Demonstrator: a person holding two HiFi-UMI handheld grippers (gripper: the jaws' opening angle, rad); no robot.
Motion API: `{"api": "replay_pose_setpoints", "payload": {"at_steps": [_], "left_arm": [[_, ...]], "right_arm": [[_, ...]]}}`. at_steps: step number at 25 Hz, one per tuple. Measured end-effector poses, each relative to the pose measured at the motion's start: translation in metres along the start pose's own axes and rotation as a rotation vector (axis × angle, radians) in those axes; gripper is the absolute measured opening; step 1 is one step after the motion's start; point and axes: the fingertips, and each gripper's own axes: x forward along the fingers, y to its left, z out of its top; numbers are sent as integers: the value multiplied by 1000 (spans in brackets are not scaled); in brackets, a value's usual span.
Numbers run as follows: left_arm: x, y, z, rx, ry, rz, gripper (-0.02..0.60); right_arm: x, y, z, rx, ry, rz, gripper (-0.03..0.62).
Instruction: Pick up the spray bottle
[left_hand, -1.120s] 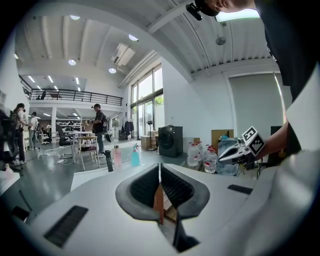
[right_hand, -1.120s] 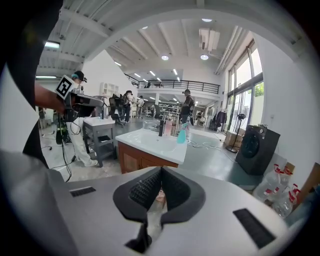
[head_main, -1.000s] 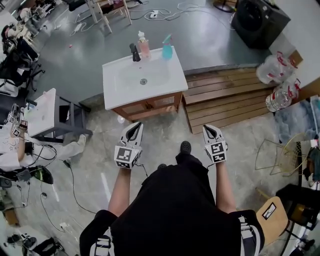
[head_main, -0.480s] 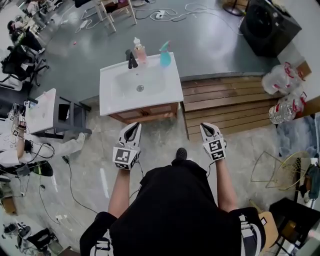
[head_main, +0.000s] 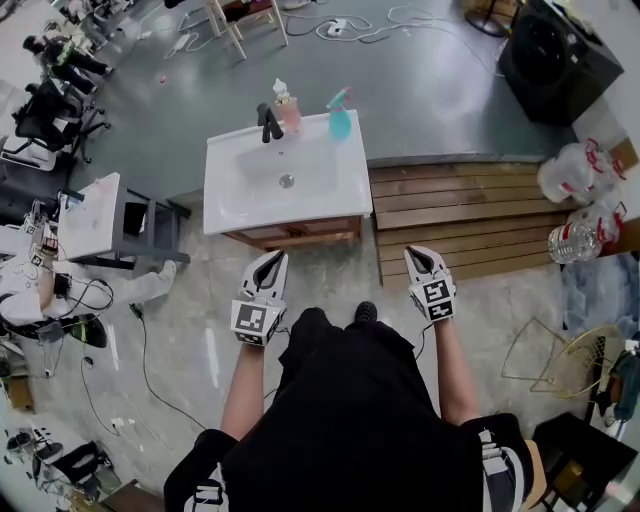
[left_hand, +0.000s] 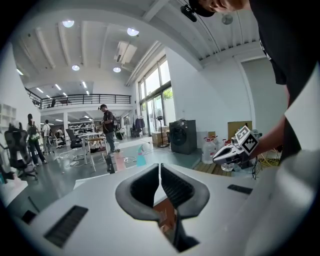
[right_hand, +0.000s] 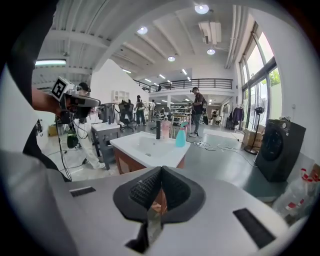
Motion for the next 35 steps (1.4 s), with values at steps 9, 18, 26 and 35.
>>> {"api": "replay_pose_setpoints", "payload": {"at_steps": [9,18,26,35], "left_arm": [[41,61,-21,-59,-5,-49,31],[121,163,10,-41,-70,-196,31],[177,231,5,-8,-63,-319,31],[190,264,-1,-32,-87,-366,31]], "right_arm": [[55,1,17,-2,45,-41,17],[130,-16,89,16,36,-177,17],[198,-2,126,33,38,-241,17],[234,14,131,35,71,-251,17]]}}
